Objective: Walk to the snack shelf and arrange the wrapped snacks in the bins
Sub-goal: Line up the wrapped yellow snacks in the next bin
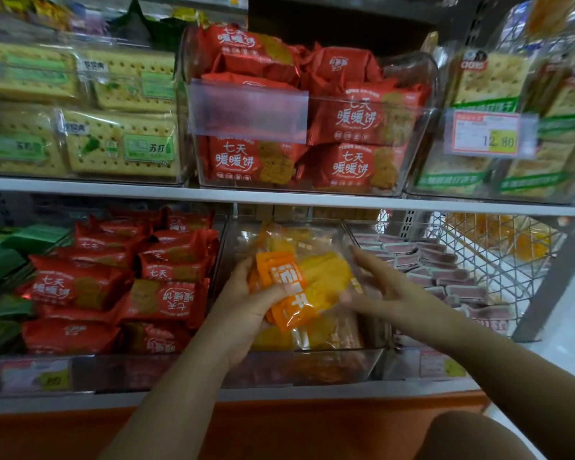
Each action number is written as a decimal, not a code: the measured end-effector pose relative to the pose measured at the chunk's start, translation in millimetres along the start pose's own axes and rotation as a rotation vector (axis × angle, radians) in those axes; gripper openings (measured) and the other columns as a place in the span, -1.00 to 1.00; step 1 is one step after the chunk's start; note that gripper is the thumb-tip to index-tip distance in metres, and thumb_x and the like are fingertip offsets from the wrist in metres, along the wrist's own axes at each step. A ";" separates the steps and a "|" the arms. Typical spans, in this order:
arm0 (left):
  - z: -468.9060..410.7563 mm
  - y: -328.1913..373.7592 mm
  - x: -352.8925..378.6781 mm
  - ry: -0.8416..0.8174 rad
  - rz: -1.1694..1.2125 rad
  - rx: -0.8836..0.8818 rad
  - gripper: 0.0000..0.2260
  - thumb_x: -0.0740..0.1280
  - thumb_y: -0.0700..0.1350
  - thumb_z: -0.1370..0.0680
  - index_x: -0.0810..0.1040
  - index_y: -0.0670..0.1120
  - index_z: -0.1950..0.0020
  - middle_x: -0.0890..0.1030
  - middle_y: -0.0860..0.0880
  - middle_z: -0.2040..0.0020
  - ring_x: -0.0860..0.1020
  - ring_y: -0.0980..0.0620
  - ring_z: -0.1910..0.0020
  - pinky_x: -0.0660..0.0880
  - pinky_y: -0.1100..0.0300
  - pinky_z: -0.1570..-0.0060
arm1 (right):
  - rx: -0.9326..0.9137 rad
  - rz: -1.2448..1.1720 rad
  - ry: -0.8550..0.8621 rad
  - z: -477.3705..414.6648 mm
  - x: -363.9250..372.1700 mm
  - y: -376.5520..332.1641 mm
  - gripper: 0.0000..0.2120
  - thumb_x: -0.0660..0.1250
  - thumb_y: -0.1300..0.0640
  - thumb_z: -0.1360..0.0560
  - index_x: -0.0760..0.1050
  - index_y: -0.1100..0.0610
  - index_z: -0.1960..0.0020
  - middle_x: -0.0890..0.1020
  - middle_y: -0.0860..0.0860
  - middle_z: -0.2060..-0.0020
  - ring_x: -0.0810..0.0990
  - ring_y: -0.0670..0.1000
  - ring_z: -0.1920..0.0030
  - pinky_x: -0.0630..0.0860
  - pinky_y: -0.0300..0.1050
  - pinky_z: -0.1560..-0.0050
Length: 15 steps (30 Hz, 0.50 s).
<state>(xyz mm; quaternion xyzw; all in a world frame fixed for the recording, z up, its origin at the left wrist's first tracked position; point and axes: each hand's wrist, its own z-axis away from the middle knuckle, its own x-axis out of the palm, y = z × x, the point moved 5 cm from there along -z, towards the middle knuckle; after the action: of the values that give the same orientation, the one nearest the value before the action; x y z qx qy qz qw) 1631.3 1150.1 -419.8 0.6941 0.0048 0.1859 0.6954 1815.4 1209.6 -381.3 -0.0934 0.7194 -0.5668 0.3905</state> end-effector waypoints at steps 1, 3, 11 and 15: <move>0.2 2.1 0.1 0.022 -0.032 0.042 -0.45 0.48 -0.18 -0.39 0.38 0.13 -0.30 0.60 0.04 -0.11 0.62 0.00 -0.04 0.58 -0.06 -0.01 | 0.088 -0.209 0.008 -2.4 1.5 4.4 -0.42 0.42 -0.03 -0.34 0.31 -0.18 -0.31 0.54 -0.11 -0.22 0.56 -0.11 -0.16 0.52 -0.23 -0.02; 0.9 6.4 1.1 0.043 -0.089 0.129 -0.42 0.48 -0.15 -0.40 0.36 0.20 -0.32 0.59 0.10 -0.11 0.61 0.06 -0.05 0.59 -0.04 -0.01 | 0.188 -0.414 -0.014 -10.3 6.7 9.8 -0.58 0.41 0.09 -0.34 0.45 0.08 -0.17 0.68 0.06 0.10 0.64 0.01 0.08 0.55 -0.21 0.21; 3.3 10.5 9.9 -0.188 -0.285 0.222 -0.43 0.45 -0.20 -0.42 0.32 0.28 -0.26 0.60 0.10 -0.11 0.61 0.16 -0.04 0.58 0.14 -0.01 | -0.031 0.005 0.271 -22.4 -16.5 -12.1 -0.79 0.44 0.24 -0.39 0.49 0.20 0.02 0.66 0.14 0.11 0.63 0.03 0.19 0.58 -0.07 0.13; 4.4 12.0 8.0 -0.204 -0.362 0.275 -0.43 0.42 -0.27 -0.45 0.35 0.29 -0.25 0.61 0.09 -0.08 0.60 0.17 -0.03 0.56 0.25 0.06 | -0.083 0.197 0.243 -19.8 -20.2 -18.7 -0.73 0.49 0.17 -0.36 0.50 0.09 -0.02 0.61 0.06 0.07 0.61 -0.12 0.16 0.53 -0.27 0.15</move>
<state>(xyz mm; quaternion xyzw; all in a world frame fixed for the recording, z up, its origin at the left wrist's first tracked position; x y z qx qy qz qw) 1636.8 1147.6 -406.0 0.7853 0.0844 -0.0151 0.6131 1810.1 1229.6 -354.5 0.0309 0.7899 -0.5027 0.3499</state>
